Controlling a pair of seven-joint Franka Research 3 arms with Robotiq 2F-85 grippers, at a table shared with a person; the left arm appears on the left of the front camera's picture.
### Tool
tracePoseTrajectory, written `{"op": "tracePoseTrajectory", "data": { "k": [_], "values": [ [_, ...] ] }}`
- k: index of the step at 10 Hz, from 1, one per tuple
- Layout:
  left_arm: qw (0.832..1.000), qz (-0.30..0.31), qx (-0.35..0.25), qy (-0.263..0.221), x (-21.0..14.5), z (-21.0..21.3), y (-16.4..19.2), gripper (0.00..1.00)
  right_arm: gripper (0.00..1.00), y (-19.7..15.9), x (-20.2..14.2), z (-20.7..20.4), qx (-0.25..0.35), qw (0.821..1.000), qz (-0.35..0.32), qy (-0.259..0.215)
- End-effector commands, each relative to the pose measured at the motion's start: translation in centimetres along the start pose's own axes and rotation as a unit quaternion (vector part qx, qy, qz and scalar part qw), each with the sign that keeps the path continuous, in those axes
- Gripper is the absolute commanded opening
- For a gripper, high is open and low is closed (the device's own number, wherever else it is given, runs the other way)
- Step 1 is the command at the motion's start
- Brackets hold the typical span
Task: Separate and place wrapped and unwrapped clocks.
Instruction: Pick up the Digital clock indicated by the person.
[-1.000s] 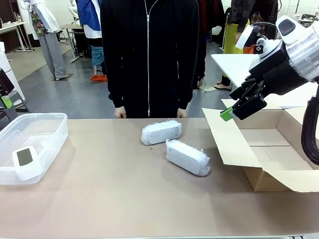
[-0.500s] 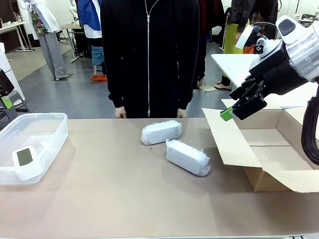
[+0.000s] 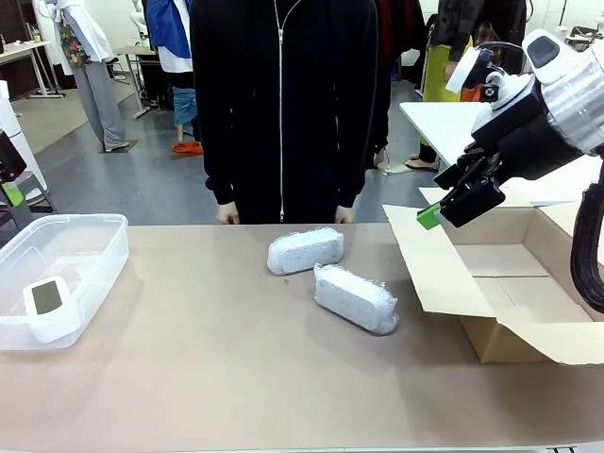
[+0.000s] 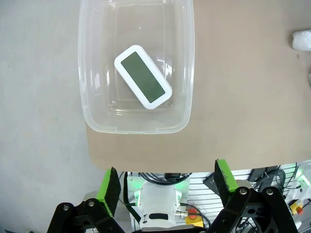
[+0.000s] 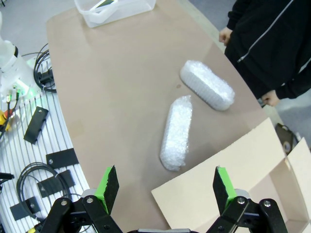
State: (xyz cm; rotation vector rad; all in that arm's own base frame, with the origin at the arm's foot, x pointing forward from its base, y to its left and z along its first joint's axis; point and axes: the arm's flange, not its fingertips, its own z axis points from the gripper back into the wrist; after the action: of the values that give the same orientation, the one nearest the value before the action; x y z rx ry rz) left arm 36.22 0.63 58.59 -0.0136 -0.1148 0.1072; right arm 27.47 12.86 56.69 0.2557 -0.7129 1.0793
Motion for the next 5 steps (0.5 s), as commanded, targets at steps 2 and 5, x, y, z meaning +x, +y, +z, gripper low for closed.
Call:
{"op": "tracePoseTrajectory", "data": {
  "k": [2, 5],
  "values": [
    [1.0, -0.001, 0.0, -0.002, -0.08, 0.15, -0.1, 1.0, 1.0, -0.02, -0.06, -0.12, 0.008, 1.0, 0.0, -0.002],
    [1.0, 0.0, 0.0, 0.0, 0.0, 0.0, 0.0, 1.0, 1.0, -0.02, -0.06, -0.12, 0.008, 1.0, 0.0, -0.002]
  ]
}}
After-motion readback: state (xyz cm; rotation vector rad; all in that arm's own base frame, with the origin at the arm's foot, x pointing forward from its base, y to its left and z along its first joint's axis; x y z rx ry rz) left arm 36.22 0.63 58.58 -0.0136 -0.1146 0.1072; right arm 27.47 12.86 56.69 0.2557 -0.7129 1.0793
